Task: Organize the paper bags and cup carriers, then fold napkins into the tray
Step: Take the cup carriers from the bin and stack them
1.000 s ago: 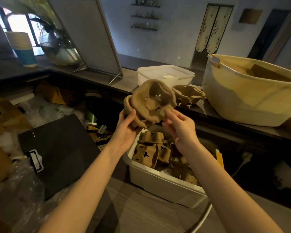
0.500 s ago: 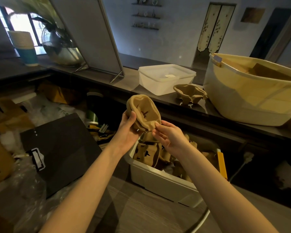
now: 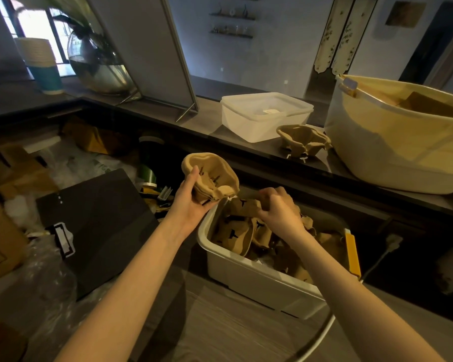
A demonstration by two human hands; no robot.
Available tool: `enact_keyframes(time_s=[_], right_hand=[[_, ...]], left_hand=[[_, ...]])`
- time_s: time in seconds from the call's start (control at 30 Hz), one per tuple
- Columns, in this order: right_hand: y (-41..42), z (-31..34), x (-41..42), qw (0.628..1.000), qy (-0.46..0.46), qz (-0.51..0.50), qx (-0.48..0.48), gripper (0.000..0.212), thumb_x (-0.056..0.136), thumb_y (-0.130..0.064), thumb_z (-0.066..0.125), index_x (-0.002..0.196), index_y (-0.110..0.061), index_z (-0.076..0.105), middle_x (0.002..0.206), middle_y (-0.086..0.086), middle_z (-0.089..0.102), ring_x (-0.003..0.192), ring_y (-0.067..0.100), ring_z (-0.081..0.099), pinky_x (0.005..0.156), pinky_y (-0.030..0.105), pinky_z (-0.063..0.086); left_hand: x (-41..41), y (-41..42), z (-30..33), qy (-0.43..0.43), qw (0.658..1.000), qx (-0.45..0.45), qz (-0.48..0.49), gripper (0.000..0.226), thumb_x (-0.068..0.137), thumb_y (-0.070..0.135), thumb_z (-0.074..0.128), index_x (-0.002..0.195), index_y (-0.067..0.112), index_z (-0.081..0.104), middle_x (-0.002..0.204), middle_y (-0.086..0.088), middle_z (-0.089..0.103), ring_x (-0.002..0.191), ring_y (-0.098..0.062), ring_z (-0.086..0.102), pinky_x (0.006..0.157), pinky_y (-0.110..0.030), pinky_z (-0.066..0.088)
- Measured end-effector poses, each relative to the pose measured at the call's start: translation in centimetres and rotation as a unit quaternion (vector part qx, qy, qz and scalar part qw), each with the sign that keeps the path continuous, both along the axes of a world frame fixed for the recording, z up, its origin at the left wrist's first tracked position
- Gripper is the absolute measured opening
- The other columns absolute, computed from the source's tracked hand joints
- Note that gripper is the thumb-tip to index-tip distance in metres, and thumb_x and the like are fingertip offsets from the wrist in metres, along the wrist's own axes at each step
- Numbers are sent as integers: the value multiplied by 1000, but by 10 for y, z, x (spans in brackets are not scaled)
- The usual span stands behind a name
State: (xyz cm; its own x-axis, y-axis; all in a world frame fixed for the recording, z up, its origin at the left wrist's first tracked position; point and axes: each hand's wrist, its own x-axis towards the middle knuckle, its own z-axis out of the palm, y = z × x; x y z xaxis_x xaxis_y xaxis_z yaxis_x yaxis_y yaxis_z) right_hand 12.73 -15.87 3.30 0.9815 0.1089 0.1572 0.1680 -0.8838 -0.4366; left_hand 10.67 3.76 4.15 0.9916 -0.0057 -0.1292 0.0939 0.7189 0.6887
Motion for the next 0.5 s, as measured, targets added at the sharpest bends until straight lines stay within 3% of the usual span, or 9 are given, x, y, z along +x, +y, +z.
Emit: enact_keyframes(time_s=[0.1,0.23,0.33,0.43,0.5], right_hand=[[6,-2,5,982,-37,59,-173,55,86,-38,62,135,-22,43,137,3,40,124,23,39,100,34,37],[15,-10,12,953,-98,95,-271,44,87,-38,61,127,-22,50,129,3,47,120,23,43,98,34,36],[15,-19,13,948,-142,108,-263,23,92,-29,55,113,-21,61,117,2,58,111,20,51,93,31,39],[10,-22,11,951,-177,109,-228,15,92,-21,56,103,-16,65,105,3,65,100,20,59,86,30,44],[6,-18,9,959,-194,90,-184,14,90,-21,59,100,-14,66,99,3,65,91,20,61,80,30,45]], left_hand=[[2,3,-3,4,1000,5,2,30,90,37,51,118,27,48,132,-12,48,120,-29,49,94,-44,45],[5,7,-7,5,1000,18,8,31,91,37,51,120,29,47,130,-11,50,118,-28,51,95,-43,45],[6,9,-9,11,1000,22,15,32,91,36,50,122,27,45,126,-10,51,116,-27,52,91,-41,47],[7,10,-10,14,999,23,24,32,90,35,51,121,27,46,125,-9,52,116,-27,51,86,-39,48],[8,11,-12,19,999,21,32,45,87,36,54,129,25,43,129,-10,50,118,-27,51,84,-38,49]])
